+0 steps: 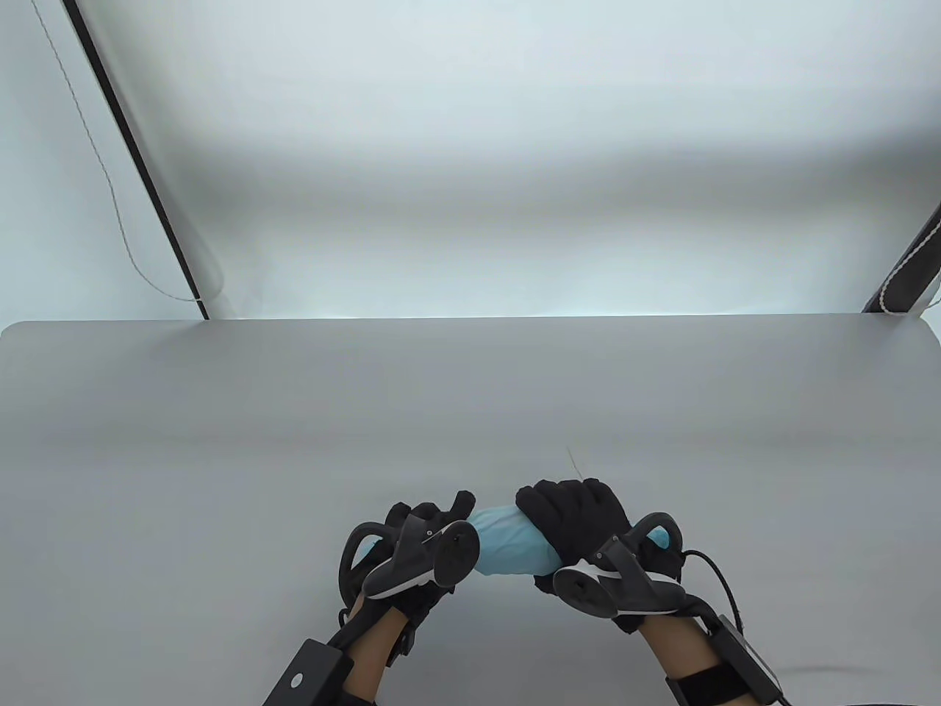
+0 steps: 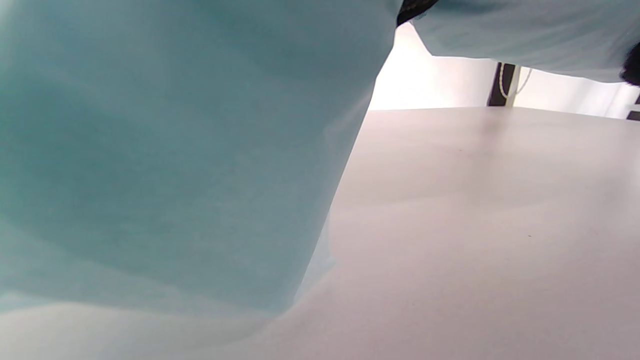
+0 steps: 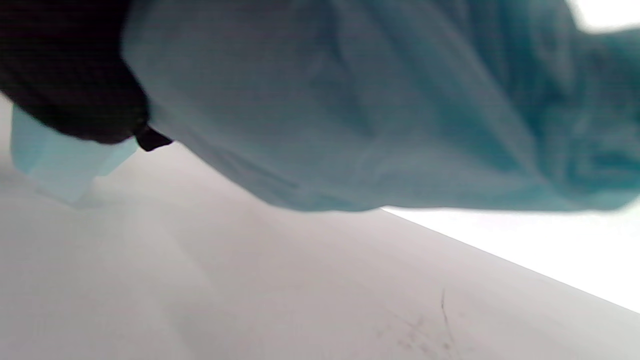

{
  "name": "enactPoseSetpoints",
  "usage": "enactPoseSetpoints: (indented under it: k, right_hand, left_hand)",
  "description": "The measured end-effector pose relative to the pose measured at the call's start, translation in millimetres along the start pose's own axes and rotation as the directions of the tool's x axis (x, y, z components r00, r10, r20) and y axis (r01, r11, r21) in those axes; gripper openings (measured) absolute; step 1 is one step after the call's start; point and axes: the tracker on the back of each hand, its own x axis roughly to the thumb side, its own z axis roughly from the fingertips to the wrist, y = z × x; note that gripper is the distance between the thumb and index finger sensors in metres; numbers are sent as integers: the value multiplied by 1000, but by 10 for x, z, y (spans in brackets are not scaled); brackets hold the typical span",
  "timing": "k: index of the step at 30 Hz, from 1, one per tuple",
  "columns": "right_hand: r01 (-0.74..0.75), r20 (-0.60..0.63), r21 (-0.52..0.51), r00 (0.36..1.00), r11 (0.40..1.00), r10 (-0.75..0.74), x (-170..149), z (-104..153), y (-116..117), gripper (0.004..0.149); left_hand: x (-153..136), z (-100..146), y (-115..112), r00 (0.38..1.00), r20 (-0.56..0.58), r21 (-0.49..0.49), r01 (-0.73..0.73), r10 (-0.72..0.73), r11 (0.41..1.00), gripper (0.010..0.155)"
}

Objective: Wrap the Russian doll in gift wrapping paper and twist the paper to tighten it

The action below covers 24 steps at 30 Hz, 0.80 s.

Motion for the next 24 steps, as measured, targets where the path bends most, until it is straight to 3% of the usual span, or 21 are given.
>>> enactPoseSetpoints:
  k: [4,9,11,15,18,20,24]
  right_hand:
    - [-48,5,15,999,999,48,-35,8,14,118]
    - [-65,-10,25,998,998,65,-92,7,51,118]
    - [-72,-19,24,997,997,73,-126,8,52,118]
    - [-59,-39,14,997,998,59,-213,42,39,118]
    - [-54,-43,6,998,999,54,-256,73,19,118]
    - [-47,-33,2,998,999,47,-256,76,19,118]
    - [-53,-3,-13,999,999,53,-199,59,34,118]
  left_hand:
    - [-8,-34,-19,998,21,-137,-49,53,989,72]
    - [-26,-4,1,990,66,-262,-107,128,959,106]
    - [-39,30,21,976,98,-301,-156,193,941,113]
    - [-99,58,48,888,149,-398,-349,435,848,99]
    - [-153,48,61,803,99,-418,-502,588,757,80]
    - [-172,38,87,795,66,-429,-523,603,737,73]
    - [-244,20,58,821,14,-436,-508,570,743,74]
